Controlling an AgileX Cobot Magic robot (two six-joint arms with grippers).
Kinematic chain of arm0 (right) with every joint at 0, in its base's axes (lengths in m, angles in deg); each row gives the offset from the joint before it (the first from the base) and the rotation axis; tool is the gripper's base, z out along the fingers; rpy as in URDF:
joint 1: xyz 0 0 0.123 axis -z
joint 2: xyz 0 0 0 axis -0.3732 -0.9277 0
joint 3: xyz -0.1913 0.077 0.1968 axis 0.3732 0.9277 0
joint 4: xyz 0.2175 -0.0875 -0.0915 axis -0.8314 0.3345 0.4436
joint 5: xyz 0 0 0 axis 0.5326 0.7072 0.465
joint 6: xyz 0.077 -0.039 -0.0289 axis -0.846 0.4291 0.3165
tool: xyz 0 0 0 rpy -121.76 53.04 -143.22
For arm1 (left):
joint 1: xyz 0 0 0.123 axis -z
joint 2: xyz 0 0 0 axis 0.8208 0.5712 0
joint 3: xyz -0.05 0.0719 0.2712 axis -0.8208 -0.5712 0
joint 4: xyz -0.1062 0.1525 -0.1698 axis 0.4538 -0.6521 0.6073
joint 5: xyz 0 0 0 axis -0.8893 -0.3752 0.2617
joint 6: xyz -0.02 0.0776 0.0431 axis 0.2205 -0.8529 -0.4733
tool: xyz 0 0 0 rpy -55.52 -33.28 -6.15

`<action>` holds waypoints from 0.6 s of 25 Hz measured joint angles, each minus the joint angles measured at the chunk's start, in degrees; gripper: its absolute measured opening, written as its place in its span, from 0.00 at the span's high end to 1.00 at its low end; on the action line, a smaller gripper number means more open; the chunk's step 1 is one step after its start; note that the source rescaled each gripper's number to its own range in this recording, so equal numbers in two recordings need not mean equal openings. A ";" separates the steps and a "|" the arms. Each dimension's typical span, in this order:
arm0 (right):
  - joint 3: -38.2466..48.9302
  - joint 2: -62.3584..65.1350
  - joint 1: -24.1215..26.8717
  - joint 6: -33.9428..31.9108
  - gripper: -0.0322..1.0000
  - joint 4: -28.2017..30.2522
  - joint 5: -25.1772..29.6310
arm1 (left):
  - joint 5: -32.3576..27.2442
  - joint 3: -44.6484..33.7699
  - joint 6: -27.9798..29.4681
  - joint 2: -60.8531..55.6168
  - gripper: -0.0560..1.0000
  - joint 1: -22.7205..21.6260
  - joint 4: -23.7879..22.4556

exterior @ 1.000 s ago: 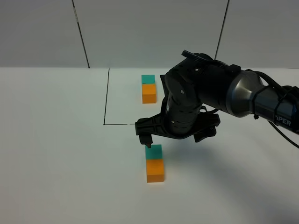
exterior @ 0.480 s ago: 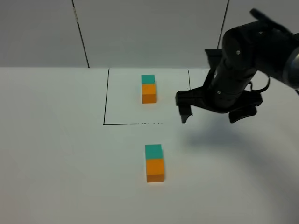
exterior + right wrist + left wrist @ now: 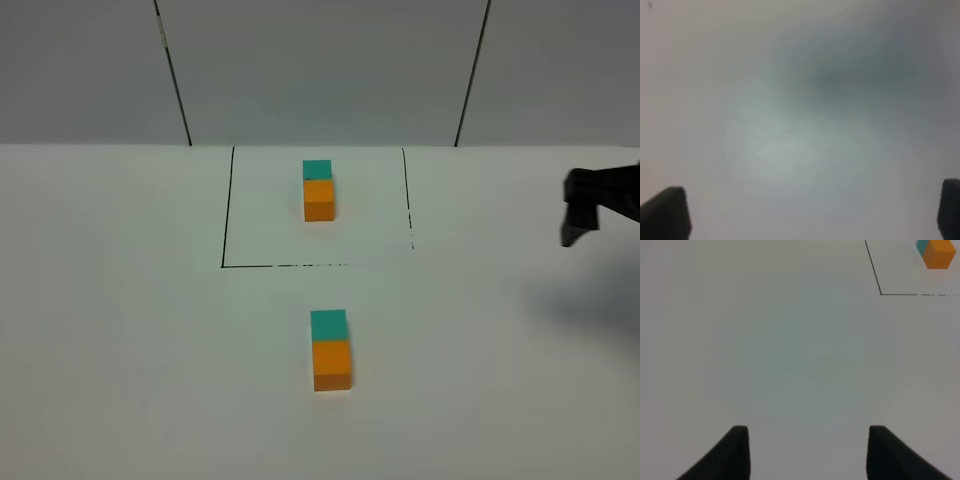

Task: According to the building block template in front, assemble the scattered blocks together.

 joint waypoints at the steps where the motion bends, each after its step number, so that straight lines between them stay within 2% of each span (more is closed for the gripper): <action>1: 1.95 2.32 2.05 0.55 0.00 -0.11 -0.28 | 0.00 0.00 0.00 0.00 0.82 0.00 0.00; 7: 14.36 18.23 10.40 2.30 0.00 0.75 -1.70 | 0.00 0.00 0.00 0.00 0.82 0.00 0.00; 10: 18.68 27.30 11.23 2.31 0.00 3.58 -0.96 | 0.00 0.00 0.00 0.00 0.82 0.00 0.00; 15: 23.93 42.47 11.23 4.01 0.00 5.40 5.30 | 0.00 0.00 0.00 0.00 0.82 0.00 0.00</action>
